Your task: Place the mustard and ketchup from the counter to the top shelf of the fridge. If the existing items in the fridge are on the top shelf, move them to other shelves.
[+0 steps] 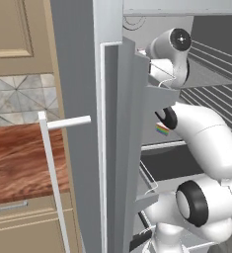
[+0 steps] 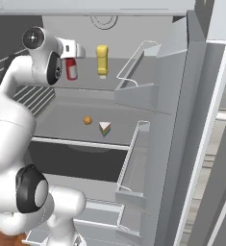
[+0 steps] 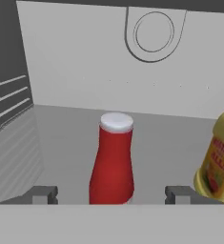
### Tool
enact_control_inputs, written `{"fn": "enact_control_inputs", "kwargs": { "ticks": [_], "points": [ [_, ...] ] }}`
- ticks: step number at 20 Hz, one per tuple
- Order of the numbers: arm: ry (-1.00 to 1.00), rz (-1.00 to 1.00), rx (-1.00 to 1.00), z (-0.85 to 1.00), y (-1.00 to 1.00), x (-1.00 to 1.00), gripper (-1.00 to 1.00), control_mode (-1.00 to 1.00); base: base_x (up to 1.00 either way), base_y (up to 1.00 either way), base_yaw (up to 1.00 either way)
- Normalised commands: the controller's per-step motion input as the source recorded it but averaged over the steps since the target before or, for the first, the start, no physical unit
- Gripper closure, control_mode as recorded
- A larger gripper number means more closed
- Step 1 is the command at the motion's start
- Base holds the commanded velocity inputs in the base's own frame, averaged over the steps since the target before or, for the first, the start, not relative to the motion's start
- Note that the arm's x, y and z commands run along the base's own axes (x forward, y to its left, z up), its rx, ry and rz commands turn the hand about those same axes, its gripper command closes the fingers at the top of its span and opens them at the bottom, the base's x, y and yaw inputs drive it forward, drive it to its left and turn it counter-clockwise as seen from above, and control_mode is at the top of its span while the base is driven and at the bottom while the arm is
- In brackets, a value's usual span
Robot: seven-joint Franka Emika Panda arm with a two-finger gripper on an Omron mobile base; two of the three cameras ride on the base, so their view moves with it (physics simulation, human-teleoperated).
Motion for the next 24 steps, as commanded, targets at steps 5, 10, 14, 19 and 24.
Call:
{"fn": "enact_control_inputs", "kwargs": {
  "ticks": [5, 10, 14, 19, 24],
  "points": [
    [0.00, 0.00, 0.00, 0.00, 0.00, 0.09, -1.00, -1.00, 0.00, 0.00, 0.00],
    [0.00, 0.00, 0.00, 0.00, 0.00, -0.22, -1.00, -1.00, 0.00, 0.00, 0.00],
    [-0.06, 0.00, 0.00, 0.00, -0.01, -0.96, -1.00, -1.00, 0.00, 0.00, 0.00],
    [-0.21, 0.00, 0.01, 0.02, -0.20, -1.00, -1.00, -1.00, 0.00, 0.00, 0.00],
    [-0.17, -0.01, 0.04, 0.11, -0.29, -1.00, -1.00, -1.00, 0.00, 0.00, 0.00]
  ]
}}
